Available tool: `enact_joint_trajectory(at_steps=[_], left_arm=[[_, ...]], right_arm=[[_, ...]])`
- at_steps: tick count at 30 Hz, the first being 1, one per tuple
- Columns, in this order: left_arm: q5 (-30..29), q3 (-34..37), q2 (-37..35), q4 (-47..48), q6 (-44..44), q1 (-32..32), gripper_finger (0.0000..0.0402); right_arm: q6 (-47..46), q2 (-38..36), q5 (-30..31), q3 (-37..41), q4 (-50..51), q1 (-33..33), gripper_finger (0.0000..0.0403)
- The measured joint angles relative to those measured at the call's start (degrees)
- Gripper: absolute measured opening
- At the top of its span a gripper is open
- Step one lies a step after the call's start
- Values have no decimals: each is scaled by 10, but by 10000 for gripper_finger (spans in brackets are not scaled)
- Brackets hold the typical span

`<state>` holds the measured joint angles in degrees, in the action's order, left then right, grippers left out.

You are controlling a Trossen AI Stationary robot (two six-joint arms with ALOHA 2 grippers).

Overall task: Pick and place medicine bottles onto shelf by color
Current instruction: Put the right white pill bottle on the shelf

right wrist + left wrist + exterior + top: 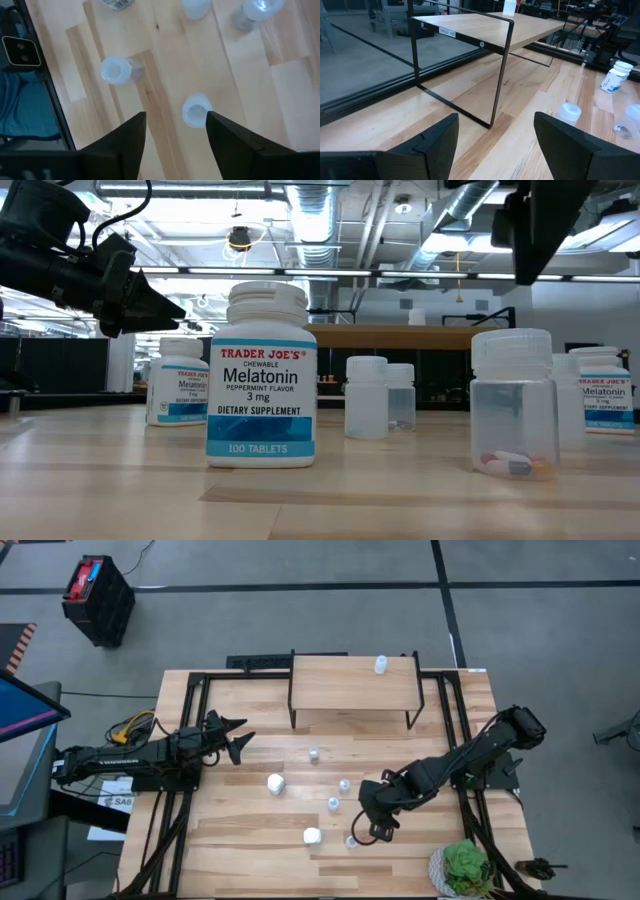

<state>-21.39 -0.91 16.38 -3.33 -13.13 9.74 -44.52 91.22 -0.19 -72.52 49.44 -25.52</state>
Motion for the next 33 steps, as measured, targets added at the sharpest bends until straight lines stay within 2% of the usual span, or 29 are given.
enact_joint_trajectory(at_steps=[11,15,21,27,33], left_arm=[[0,0,1,0,0,0,247],[0,0,1,0,0,0,247],[0,0,1,0,0,0,247],[0,0,1,0,0,0,247],[0,0,1,0,0,0,247]], right_arm=[[-19,0,6,36,-5,-17,236],[-17,0,52,36,1,-17,229],[0,0,77,36,1,-17,225],[6,24,77,37,-7,-17,225],[15,66,48,36,-6,-17,225]])
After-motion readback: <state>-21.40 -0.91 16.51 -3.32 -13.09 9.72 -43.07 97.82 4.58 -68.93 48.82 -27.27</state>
